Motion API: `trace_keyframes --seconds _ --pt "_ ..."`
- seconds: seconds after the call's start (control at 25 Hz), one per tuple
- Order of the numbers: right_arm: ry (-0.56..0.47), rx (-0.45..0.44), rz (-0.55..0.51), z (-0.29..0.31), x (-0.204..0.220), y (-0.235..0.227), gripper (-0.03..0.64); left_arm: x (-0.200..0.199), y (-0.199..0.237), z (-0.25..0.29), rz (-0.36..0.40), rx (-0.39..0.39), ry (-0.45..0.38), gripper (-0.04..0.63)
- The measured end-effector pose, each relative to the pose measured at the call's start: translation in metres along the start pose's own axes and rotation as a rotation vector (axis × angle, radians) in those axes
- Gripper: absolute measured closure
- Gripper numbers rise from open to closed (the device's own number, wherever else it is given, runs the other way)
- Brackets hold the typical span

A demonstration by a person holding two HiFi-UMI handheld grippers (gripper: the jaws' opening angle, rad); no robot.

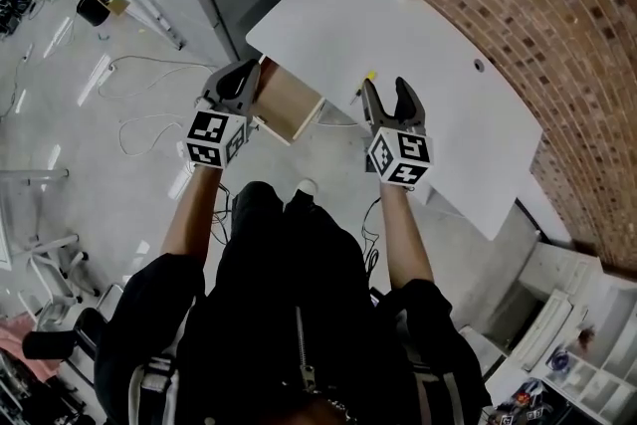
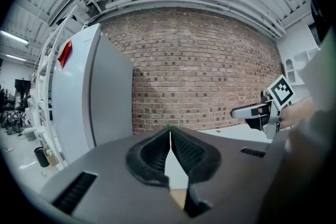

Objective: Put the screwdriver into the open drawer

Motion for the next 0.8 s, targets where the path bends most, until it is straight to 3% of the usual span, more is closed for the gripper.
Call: trace_keyframes --seconds 0.2,0.44,0.8 --pt "0.022 0.033 0.011 0.034 -0.001 0.001 0.337 0.0 0.031 0.035 0.001 0.044 0.0 0.568" --pt "0.028 0.105 0.019 0.063 -0.005 -0.002 0.339 0.005 0.048 0.071 0.048 0.155 0.025 0.568" --pt "0.106 0.173 0.045 0.088 0.02 -0.022 0.339 0.02 0.066 0.11 0.007 0.204 0.056 0.568"
Point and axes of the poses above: the fingertips, and each gripper's own axes: z forward along the fingers, y to its left, x out of its underside, the point moved 6 cm from there along -z, backward along the fingers
